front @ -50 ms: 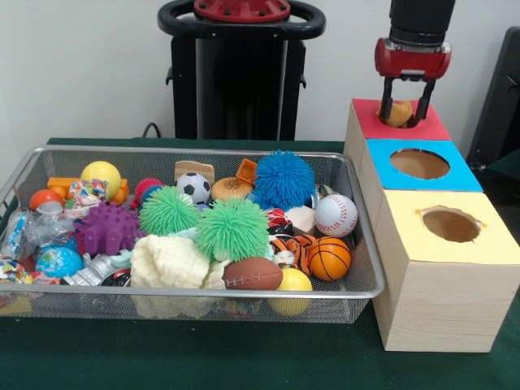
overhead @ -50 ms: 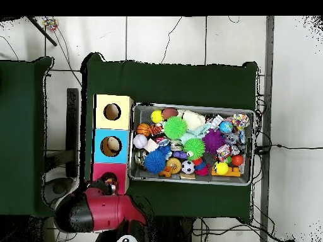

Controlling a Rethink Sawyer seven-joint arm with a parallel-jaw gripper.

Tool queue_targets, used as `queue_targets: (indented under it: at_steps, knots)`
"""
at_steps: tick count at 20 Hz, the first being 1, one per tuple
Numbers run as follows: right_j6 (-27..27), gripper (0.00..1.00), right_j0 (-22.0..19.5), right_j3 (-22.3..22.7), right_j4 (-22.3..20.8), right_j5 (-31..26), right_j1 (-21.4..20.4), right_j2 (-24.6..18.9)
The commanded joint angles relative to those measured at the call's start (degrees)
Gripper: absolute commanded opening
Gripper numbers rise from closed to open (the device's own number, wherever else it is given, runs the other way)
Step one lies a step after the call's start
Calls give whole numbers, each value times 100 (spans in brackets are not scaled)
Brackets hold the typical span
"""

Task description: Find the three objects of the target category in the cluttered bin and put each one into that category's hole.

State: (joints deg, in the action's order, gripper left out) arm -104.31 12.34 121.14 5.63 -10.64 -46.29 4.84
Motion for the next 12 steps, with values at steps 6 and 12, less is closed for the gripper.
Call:
queue_targets:
  at_steps: [6,12]
  knots:
    - [-794,100,-197,419,-180,189,-200,-322]
    - [-852,100,5,386,-109,46,-292,-223]
